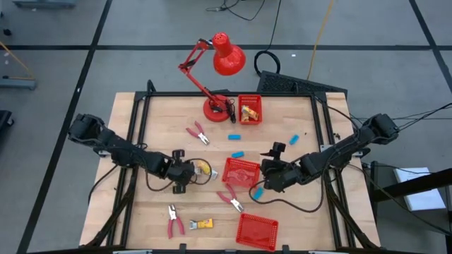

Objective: Pick & Place School Supplies
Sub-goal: Put the yellow crayon pack into the top red basket

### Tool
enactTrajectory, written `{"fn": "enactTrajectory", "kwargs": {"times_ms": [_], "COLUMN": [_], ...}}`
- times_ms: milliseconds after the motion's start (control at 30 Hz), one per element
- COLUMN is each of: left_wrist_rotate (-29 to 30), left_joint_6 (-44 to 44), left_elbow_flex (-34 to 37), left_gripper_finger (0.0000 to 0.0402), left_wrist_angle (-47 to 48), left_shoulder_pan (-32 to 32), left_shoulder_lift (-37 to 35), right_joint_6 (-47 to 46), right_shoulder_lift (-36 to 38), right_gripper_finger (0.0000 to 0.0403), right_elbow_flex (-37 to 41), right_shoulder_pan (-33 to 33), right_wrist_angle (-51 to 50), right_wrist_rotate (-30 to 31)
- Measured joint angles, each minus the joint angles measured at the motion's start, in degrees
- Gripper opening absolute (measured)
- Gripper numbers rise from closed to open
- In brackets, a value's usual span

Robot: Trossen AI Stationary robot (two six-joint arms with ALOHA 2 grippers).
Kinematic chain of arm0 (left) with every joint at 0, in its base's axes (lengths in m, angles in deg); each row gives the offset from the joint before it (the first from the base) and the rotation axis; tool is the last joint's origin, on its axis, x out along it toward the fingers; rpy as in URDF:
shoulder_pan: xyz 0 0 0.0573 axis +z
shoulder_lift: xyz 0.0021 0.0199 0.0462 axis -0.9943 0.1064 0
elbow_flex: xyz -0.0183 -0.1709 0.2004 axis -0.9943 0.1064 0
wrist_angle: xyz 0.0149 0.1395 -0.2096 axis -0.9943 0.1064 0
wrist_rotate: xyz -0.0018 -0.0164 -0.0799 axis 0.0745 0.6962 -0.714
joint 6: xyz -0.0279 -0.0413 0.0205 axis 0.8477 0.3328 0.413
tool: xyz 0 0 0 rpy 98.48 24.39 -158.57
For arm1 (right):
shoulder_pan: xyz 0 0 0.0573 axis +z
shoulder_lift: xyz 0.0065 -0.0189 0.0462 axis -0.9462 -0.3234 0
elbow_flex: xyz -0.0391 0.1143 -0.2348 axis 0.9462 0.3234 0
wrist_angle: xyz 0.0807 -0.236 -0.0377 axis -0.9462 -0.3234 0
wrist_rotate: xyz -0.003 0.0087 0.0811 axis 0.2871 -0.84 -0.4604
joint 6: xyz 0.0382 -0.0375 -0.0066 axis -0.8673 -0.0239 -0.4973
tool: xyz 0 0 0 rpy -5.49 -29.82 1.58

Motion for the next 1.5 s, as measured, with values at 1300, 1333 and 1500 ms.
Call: {"fn": "enactTrajectory", "kwargs": {"times_ms": [1300,1333,1500], "left_wrist_rotate": [-15.72,-15.71,-15.75], "left_joint_6": [-35.88,-36.18,-37.87], "left_elbow_flex": [-24.59,-26.09,-31.71], "left_gripper_finger": [0.0043,0.0043,0.0043], "left_wrist_angle": [-16.03,-15.39,-13.03], "left_shoulder_pan": [26.83,26.97,27.60], "left_shoulder_lift": [17.85,19.02,23.20], "right_joint_6": [21.25,20.93,20.21], "right_shoulder_lift": [-5.84,-5.84,-5.84], "right_gripper_finger": [0.0238,0.0238,0.0244], "right_elbow_flex": [0.09,0.09,0.09], "right_shoulder_pan": [-21.62,-21.62,-21.62], "right_wrist_angle": [25.02,24.49,21.71], "right_wrist_rotate": [-19.78,-19.78,-19.51]}}
